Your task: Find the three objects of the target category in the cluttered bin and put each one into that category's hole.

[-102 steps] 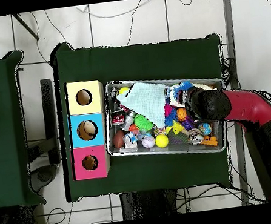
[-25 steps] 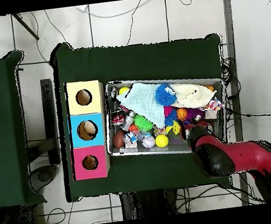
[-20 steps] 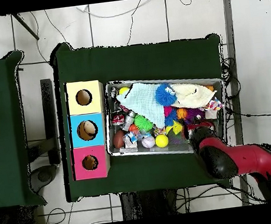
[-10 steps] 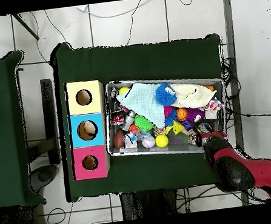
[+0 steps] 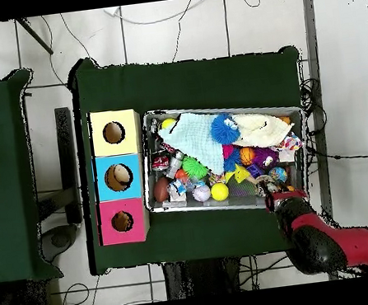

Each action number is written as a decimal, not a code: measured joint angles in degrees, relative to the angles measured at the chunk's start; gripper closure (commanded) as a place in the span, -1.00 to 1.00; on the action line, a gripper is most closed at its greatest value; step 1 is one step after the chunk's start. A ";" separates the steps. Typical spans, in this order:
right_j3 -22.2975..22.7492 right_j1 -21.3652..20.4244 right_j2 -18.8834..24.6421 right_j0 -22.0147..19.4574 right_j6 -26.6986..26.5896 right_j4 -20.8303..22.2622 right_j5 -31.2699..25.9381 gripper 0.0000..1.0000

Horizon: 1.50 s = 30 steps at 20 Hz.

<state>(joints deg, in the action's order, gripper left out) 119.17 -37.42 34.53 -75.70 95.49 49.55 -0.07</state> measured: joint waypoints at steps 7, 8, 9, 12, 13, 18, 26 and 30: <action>0.08 0.34 -2.61 4.93 0.00 3.08 1.51 -1.00; 0.07 0.47 -2.71 5.25 0.00 3.25 1.90 -1.00; 0.07 0.64 -2.77 5.51 0.00 3.42 2.31 -1.00; 0.07 2.19 -2.94 6.20 0.00 4.30 5.40 -1.00; 0.06 2.47 -3.00 6.20 0.00 4.46 5.87 -1.00; 0.05 4.28 -3.39 6.17 0.00 5.46 7.91 -1.00; 0.03 6.48 -3.02 3.43 0.00 6.84 7.92 -1.00; 0.03 7.11 -1.83 0.40 0.00 7.56 7.92 -1.00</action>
<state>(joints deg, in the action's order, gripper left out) 119.20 -30.30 32.71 -75.30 95.49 57.11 7.85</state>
